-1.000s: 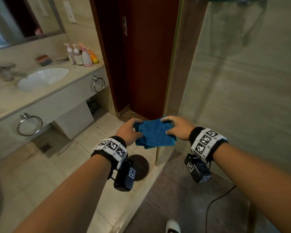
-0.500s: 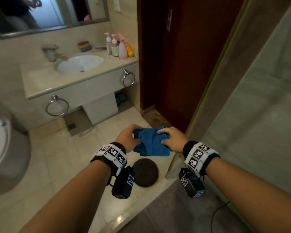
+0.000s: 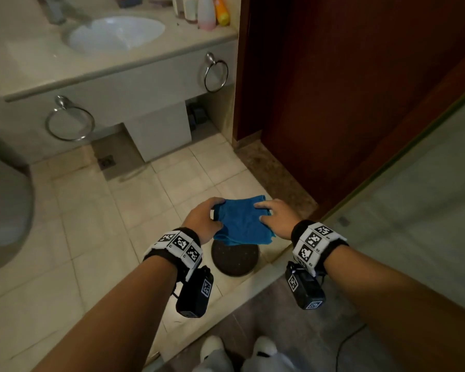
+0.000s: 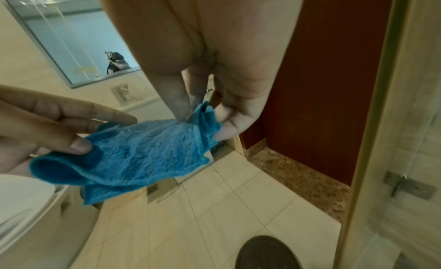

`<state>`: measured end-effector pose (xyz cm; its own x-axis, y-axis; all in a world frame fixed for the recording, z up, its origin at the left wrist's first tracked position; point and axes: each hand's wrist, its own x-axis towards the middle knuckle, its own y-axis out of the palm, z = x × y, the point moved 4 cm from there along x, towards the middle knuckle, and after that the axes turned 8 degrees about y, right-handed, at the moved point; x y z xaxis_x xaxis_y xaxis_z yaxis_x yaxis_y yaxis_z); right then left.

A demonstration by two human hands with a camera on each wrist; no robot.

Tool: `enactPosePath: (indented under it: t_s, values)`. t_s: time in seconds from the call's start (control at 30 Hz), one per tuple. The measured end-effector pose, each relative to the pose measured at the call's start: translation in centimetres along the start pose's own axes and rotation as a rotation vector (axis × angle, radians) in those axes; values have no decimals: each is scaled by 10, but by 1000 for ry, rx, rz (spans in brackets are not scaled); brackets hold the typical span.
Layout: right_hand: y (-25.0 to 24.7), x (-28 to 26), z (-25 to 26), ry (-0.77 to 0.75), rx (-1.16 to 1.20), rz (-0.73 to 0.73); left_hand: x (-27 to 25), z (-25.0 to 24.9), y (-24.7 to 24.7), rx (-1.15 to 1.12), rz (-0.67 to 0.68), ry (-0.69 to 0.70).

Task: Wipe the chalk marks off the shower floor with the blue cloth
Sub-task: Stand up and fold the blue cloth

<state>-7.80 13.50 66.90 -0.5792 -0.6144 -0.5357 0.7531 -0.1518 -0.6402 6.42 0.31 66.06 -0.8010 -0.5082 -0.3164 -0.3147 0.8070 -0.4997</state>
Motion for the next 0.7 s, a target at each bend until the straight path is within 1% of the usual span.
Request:
enactPosePath:
  t_s: [0.13,0.3,0.37,0.5,0.6,0.7]
  values:
    - [47,63,-47,17,17,22,42,60,41,0,20,-23]
    - [125,146,-122,28,-15,44,92,160,109,11,25,-63]
    - [160,179,-153,38,-27,72,112,200,133,26,48,-72]
    - [228,242,-205,36,-77,174,154,280,178,60,109,-74]
    - [263,284,-236,32,-109,182,182,335,208,86,127,-96]
    - [291,323,-262,14,-141,189,209,379,235,141,172,-87]
